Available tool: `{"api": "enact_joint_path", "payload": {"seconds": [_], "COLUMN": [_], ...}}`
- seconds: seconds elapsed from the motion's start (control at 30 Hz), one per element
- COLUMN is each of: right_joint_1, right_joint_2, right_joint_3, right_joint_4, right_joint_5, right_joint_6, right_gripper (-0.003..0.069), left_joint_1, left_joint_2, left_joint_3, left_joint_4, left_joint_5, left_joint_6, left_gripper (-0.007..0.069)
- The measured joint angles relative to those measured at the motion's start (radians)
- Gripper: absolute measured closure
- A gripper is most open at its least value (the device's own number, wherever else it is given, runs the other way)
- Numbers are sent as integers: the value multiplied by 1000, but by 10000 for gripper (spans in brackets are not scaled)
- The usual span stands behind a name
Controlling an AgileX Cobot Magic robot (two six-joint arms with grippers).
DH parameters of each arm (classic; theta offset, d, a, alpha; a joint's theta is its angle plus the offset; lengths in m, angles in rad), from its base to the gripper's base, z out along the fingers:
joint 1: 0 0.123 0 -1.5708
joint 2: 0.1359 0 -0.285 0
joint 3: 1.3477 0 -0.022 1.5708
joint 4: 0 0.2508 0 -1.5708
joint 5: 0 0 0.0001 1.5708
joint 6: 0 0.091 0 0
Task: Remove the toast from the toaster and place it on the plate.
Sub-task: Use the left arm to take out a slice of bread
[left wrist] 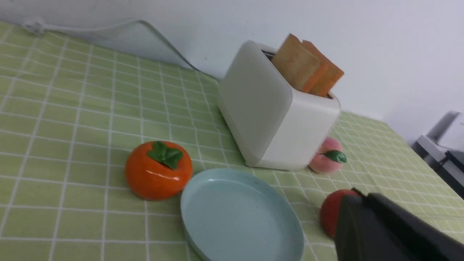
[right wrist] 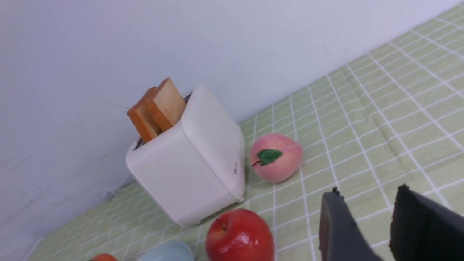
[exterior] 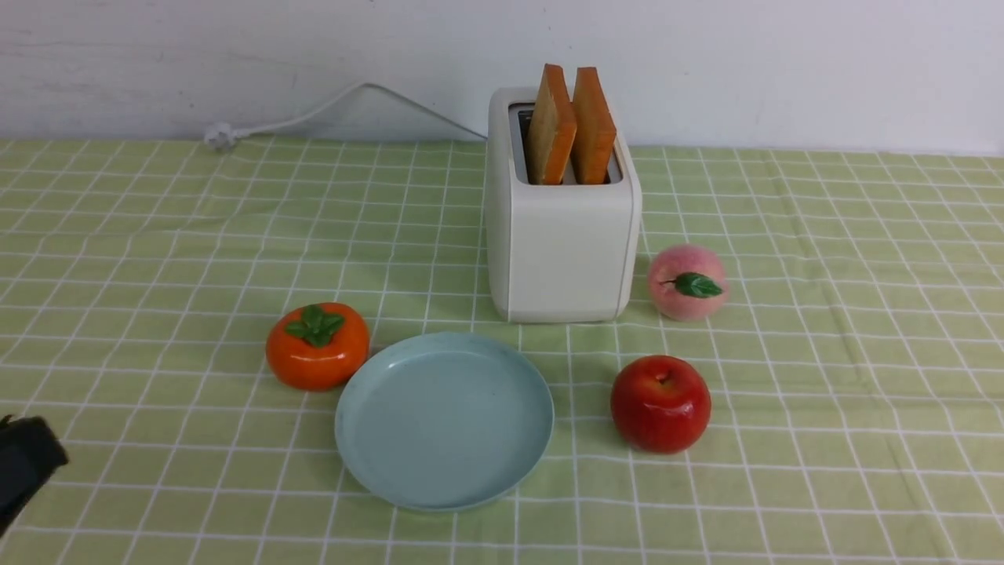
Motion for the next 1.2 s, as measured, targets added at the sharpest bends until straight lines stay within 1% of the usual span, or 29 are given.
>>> {"api": "enact_joint_path", "payload": {"seconds": [0.07,0.13,0.2,0.23,0.33,0.37,0.43,0.53,0.57,0.6,0.73,0.8,0.83,0.87,0.93,0.97,1.0,1.07,1.1,1.13,1.2], "right_joint_1": [0,0,0,0,0,0,0,0,0,0,0,0,0,0,0,0,0,0,0,0,0], "right_joint_2": [5,45,93,157,274,274,350,399,403,407,407,407,407,407,407,407,407,407,407,407,407], "right_joint_3": [-63,-176,-259,-342,-495,-503,-593,-668,-685,-699,-716,-716,-716,-716,-716,-716,-716,-716,-716,-716,-716], "right_joint_4": [8,5,-1,-12,-44,-46,-76,-102,-105,-109,-109,-109,-109,-109,-109,-109,-110,-111,-112,-112,-112], "right_joint_5": [88,216,306,398,559,567,645,690,696,697,697,701,701,701,701,700,700,700,700,700,700], "right_joint_6": [-32,-92,-142,-195,-265,-265,-304,-334,-337,-342,-351,-352,-352,-354,-354,-354,-354,-354,-354,-354,-354], "right_gripper": [477,528,557,591,630,631,638,639,639,639,637,634,634,631,627,627,624,623,620,620,617], "left_joint_1": [-41,-75,-94,-124,-185,-190,-250,-330,-345,-360,-366,-366,-366,-366,-366,-366,-366,-366,-365,-365,-358], "left_joint_2": [67,165,215,321,472,482,599,759,788,870,1035,1139,1148,1209,1294,1301,1350,1416,1462,1468,1532], "left_joint_3": [0,-4,-13,-33,-80,-89,-142,-248,-277,-329,-448,-519,-525,-567,-633,-644,-679,-736,-776,-781,-844], "left_joint_4": [-4,-7,-8,-7,29,37,94,162,172,188,206,206,206,206,206,206,205,205,192,192,130], "left_joint_5": [-92,-210,-255,-316,-371,-374,-403,-448,-457,-478,-541,-600,-605,-645,-695,-699,-723,-749,-758,-759,-760], "left_joint_6": [0,0,0,0,0,0,0,0,0,1,0,0,0,1,15,22,46,112,166,173,257], "left_gripper": [638,638,638,638,638,638,638,638,638,638,620,571,564,509,427,410,360,288,253,249,225]}}
